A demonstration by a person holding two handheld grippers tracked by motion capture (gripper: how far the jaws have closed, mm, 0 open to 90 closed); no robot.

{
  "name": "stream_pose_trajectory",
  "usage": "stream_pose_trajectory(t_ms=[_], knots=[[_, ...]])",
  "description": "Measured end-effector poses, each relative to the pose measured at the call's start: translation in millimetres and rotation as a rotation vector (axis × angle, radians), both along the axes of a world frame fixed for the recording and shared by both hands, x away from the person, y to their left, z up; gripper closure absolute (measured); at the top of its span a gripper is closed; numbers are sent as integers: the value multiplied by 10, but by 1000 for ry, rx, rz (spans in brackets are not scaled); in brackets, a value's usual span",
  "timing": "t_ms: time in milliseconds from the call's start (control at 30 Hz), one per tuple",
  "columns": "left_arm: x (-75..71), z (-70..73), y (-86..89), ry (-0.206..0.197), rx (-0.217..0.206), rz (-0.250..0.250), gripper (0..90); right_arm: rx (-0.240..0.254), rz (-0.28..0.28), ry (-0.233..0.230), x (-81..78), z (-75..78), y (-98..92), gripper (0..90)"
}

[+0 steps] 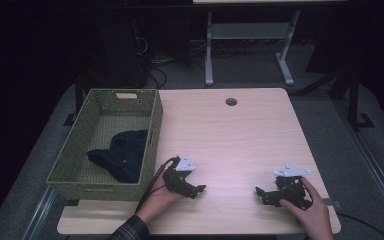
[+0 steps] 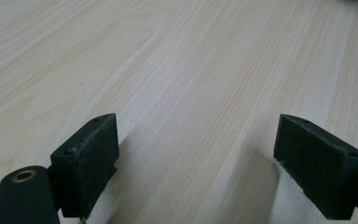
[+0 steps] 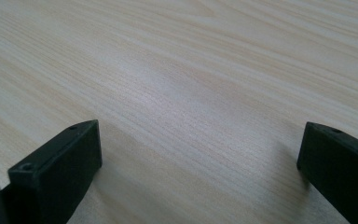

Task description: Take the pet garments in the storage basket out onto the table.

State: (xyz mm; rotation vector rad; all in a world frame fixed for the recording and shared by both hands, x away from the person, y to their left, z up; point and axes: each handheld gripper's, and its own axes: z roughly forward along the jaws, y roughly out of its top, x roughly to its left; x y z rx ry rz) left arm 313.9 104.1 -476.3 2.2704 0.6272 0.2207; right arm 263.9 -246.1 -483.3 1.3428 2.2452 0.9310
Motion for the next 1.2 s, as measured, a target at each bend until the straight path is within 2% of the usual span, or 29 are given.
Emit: stream_pose_trajectory(t_ms=[433, 600, 733, 900, 933, 1200], knots=[[3, 71, 37, -1, -35, 21, 136, 2, -2, 0, 0, 0, 1, 0], [10, 110, 37, -5, -26, 17, 135, 0, 0, 0, 0, 0, 0, 0], [12, 135, 43, -4, -39, 26, 136, 2, -2, 0, 0, 0, 1, 0], [15, 171, 39, 10, -42, 22, 136, 0, 1, 0, 2, -1, 0, 0], [16, 180, 42, 6, -31, 16, 136, 0, 2, 0, 2, -1, 0, 0], [23, 229, 46, 7, -30, 15, 137, 0, 2, 0, 2, -1, -1, 0]])
